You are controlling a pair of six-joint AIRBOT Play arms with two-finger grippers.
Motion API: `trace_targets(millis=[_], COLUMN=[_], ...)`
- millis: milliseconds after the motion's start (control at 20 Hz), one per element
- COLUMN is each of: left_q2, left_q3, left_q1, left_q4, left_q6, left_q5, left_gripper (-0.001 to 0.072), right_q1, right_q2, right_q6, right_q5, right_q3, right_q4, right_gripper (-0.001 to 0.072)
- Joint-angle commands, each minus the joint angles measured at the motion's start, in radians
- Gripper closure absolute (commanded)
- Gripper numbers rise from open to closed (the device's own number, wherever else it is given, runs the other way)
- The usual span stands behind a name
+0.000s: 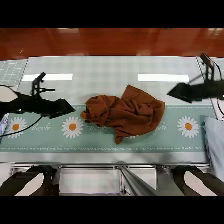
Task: Fold the shirts.
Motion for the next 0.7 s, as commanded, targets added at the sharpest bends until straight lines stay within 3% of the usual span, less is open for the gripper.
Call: trace_targets(millis=[0,200,500,650], left_q2=[-0.179,-0.285,-0.397,-0.4], left_q3=[-0.006,-0.006,-0.002,-0.002], left_q1=[0.003,-0.047,-0.147,-0.16], left_q4=[-0.139,-0.137,-0.191,-0.208], left_q6=[0.094,0.11,0.097,0.127], left_q5=[0.016,0.04,0.22,0.311], left_gripper=[0.0201,0.0201,0.0201,0.0202], right_q1=[-0.237,-0.277,-0.277,-0.277], right_q2=[0.094,0.093,0.093,0.093], right_q6=[-0.124,-0.147,-0.148,-0.105], right_q5=[0.026,0.013,0.012,-0.024], right_q3=[-0.235,-0.27,-0.27,-0.333], right_q4=[0.126,0.146,0.138,0.035], right_gripper=[0.0309,0.0309,0.0309,0.0312])
